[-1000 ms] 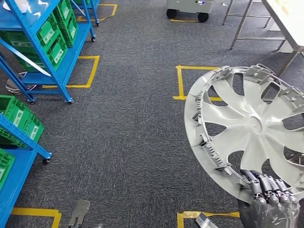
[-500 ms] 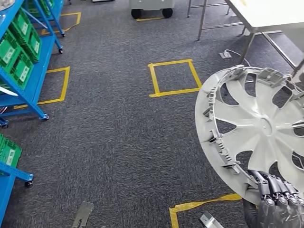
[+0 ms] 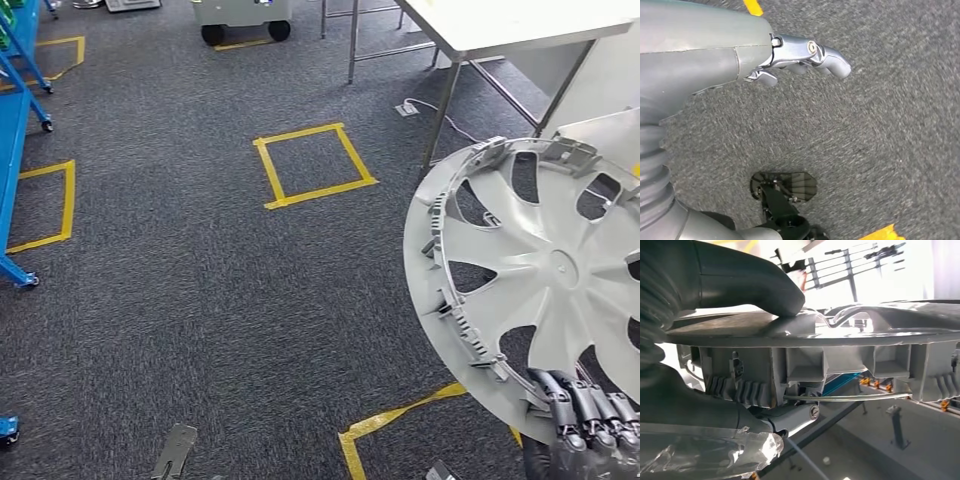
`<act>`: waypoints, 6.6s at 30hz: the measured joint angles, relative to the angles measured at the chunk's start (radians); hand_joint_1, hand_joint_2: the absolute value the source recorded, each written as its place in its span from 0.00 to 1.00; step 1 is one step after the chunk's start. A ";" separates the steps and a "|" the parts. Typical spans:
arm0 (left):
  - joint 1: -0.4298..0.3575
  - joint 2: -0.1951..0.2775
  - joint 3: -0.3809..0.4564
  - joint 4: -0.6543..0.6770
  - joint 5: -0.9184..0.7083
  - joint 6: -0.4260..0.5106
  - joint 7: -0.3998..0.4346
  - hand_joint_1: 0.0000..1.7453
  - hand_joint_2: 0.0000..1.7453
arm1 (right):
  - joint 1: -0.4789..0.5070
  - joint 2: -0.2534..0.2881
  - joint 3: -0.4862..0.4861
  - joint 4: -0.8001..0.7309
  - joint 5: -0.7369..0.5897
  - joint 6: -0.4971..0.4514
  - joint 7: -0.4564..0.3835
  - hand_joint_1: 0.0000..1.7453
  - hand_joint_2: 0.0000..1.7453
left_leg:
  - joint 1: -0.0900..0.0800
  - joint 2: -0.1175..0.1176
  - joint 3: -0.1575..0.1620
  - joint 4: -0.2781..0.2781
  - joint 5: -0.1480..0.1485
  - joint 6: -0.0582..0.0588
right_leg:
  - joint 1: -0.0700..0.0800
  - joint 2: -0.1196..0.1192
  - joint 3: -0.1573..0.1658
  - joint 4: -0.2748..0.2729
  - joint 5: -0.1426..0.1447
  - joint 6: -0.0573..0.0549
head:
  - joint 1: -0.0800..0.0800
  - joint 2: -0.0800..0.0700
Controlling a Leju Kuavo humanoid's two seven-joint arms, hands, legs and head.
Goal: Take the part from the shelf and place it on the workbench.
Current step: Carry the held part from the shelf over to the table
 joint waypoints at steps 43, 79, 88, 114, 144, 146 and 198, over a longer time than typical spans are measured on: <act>0.002 -0.010 0.001 0.000 0.009 -0.002 -0.005 0.00 1.00 | 0.009 0.000 -0.014 -0.006 0.000 0.000 0.023 1.00 1.00 | -0.007 0.102 0.020 0.012 -0.028 -0.036 | 0.002 -0.057 0.111 -0.154 0.063 -0.027 | -0.013 0.000; 0.007 -0.010 0.001 0.000 0.012 -0.020 -0.006 0.00 1.00 | 0.003 0.000 -0.011 -0.001 0.000 0.000 0.020 1.00 1.00 | 0.001 0.022 -0.115 0.273 -0.140 -0.057 | -0.010 -0.002 0.111 -0.157 0.069 -0.038 | -0.029 0.000; 0.001 -0.011 0.001 0.000 0.010 -0.030 -0.008 0.00 1.00 | 0.007 0.000 -0.011 0.010 0.001 0.000 0.003 1.00 1.00 | 0.001 0.001 -0.013 0.005 0.003 -0.027 | -0.007 0.031 0.106 -0.159 0.060 -0.006 | -0.029 0.000; 0.017 -0.010 0.002 0.000 0.003 -0.030 -0.011 0.00 1.00 | 0.020 0.000 -0.015 0.039 0.000 0.001 -0.008 1.00 1.00 | -0.005 0.016 -0.163 0.128 0.117 -0.060 | -0.015 0.005 0.298 -0.178 -0.097 -0.036 | -0.034 0.000; -0.003 -0.016 0.003 -0.003 0.005 -0.027 -0.009 0.00 1.00 | 0.035 0.000 -0.016 0.056 0.002 0.004 0.001 1.00 1.00 | 0.001 0.018 0.067 0.093 -0.139 -0.043 | 0.004 0.020 0.144 -0.146 0.004 -0.045 | -0.049 0.000; -0.002 -0.015 0.003 -0.001 0.005 -0.027 -0.009 0.00 1.00 | 0.037 0.000 -0.016 0.058 0.001 0.004 0.002 1.00 1.00 | -0.005 0.028 0.075 0.012 -0.075 -0.038 | 0.004 0.010 0.174 -0.149 -0.012 -0.034 | -0.048 0.000; 0.006 -0.003 0.031 0.004 0.009 -0.011 -0.013 0.00 1.00 | 0.026 0.000 -0.008 0.151 0.001 0.005 0.062 1.00 1.00 | -0.010 0.007 -0.092 0.031 0.031 -0.051 | -0.001 -0.021 0.181 -0.199 0.024 -0.063 | -0.031 0.000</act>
